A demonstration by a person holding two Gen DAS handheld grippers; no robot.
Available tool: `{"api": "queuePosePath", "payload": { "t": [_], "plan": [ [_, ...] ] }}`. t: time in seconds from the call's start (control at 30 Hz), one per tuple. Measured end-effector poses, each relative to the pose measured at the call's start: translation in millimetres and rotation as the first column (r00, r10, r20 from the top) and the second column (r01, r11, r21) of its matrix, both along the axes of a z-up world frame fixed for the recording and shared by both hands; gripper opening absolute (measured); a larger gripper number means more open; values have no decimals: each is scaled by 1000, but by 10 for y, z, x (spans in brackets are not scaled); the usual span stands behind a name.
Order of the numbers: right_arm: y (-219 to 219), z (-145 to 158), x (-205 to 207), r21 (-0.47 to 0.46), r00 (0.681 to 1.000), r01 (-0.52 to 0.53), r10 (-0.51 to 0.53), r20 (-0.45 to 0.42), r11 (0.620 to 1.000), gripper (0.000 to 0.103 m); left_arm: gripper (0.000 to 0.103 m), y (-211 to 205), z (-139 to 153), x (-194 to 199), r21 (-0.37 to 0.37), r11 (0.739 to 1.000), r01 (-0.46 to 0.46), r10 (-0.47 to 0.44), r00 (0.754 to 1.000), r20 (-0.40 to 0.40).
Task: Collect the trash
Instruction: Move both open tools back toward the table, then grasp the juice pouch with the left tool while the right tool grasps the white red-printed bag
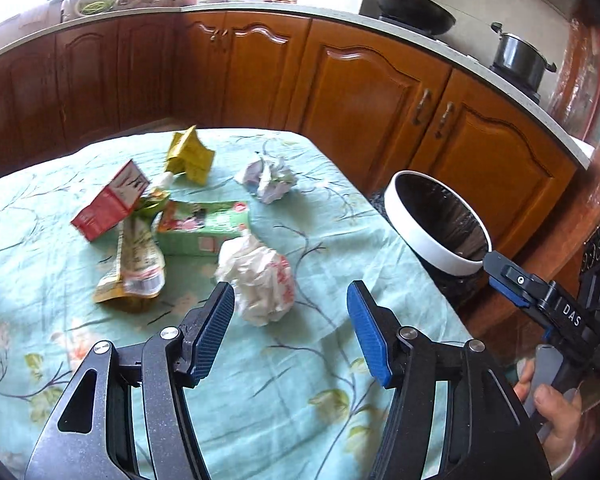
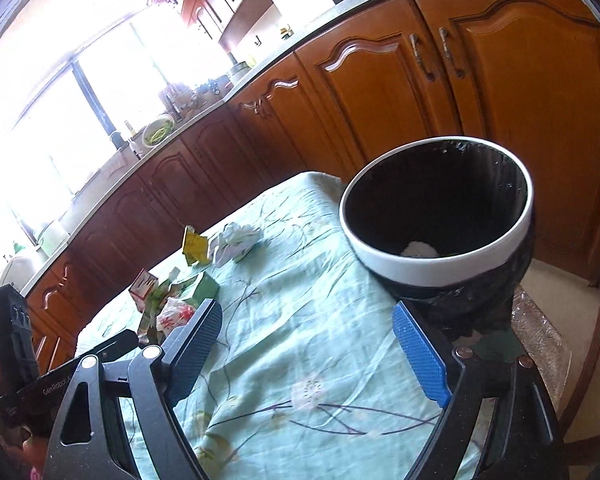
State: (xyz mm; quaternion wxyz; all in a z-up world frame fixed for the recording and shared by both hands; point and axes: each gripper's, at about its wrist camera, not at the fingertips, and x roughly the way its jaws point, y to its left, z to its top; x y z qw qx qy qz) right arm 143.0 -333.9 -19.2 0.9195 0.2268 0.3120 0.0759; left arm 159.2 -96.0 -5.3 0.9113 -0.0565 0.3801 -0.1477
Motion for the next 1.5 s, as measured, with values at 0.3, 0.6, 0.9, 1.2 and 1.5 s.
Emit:
{"api": "queuePosePath", "payload": {
  "t": [0.3,0.6,0.9,1.2,1.5],
  "plan": [
    [601,-27,37,-33,992,-128,128,-9,991,88,59,636,-108,-20,-34,994,-108,107,994,-30],
    [1086,-49,198,-82,966,-258,257,-26,963,88,59,1022,-166,127,-59,986,-159,155,986,-57],
    [1418,-157,460,-110,941,-337,331,-71,935,88,59,1144,-267,459,-51,989,-142,136,986,-101],
    [1589,-281,793,-117,924,-376,363,-117,919,65,36,1098,-444,800,-32,993,-113,107,982,-155],
    [1532,-256,689,-109,931,-359,348,-112,927,38,7,1057,-424,813,-27,996,-83,79,988,-136]
  ]
}}
